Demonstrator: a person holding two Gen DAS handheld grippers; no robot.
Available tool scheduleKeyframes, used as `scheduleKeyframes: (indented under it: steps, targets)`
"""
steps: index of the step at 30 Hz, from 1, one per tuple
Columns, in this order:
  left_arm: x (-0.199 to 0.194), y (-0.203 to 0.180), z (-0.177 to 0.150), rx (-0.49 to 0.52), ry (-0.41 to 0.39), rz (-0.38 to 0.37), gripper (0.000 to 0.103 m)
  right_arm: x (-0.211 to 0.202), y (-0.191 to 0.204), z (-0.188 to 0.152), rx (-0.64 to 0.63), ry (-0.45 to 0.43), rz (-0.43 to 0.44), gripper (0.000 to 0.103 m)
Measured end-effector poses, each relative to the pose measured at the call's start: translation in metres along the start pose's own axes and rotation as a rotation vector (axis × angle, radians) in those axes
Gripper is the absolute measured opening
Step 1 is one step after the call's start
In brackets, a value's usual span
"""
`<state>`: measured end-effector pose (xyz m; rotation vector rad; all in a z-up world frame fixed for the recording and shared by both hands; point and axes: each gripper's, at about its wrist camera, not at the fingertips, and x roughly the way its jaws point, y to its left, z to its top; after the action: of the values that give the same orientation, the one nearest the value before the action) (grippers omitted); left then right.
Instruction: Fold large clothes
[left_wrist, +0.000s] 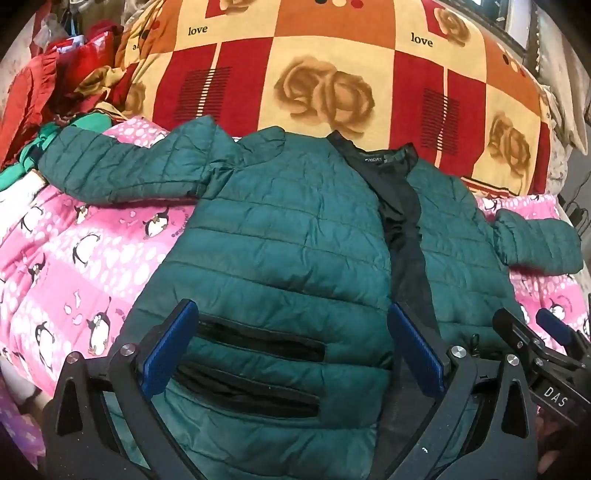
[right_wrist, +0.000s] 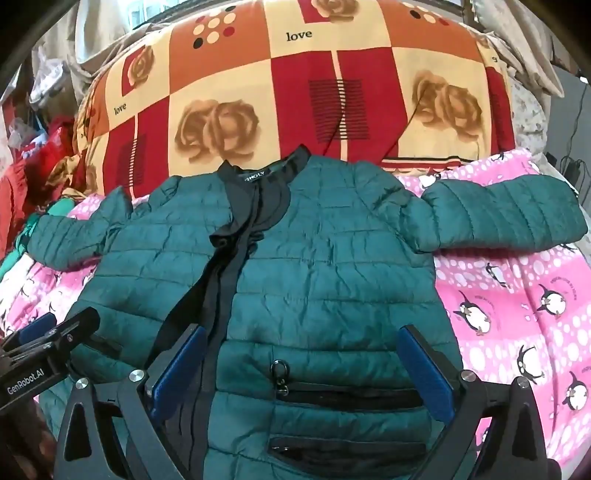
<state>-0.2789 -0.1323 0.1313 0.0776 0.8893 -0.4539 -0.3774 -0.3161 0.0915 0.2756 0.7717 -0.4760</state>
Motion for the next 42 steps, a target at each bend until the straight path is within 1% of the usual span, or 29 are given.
scheduleKeyframes:
  steps: [5,15,20,24,30,35,36,42]
  targets:
    - [0.004,0.003,-0.005,0.012,-0.006,0.009,0.102,0.002,-0.001,-0.001,0.007,-0.003,0.005,0.102]
    - [0.013,0.001,-0.007,0.036,-0.011,0.027,0.102,0.007,0.000,0.002,0.015,-0.006,-0.015,0.102]
    - [0.020,0.000,-0.010,0.050,-0.011,0.046,0.102,0.011,-0.001,0.001,0.022,0.006,-0.019,0.102]
    - [0.020,-0.001,-0.013,0.064,-0.026,0.061,0.102,0.014,-0.004,0.002,0.037,0.001,0.000,0.102]
    - [0.026,-0.003,-0.015,0.074,-0.029,0.076,0.102,0.018,-0.003,0.001,0.036,0.034,-0.005,0.102]
    - [0.030,-0.003,-0.016,0.073,-0.010,0.060,0.102,0.021,-0.004,0.000,0.031,0.035,-0.015,0.102]
    - [0.032,-0.004,-0.016,0.076,-0.005,0.060,0.102,0.022,-0.004,0.001,0.032,0.043,-0.015,0.102]
    - [0.037,-0.006,-0.017,0.084,0.003,0.067,0.102,0.024,-0.004,0.001,0.033,0.027,-0.013,0.102]
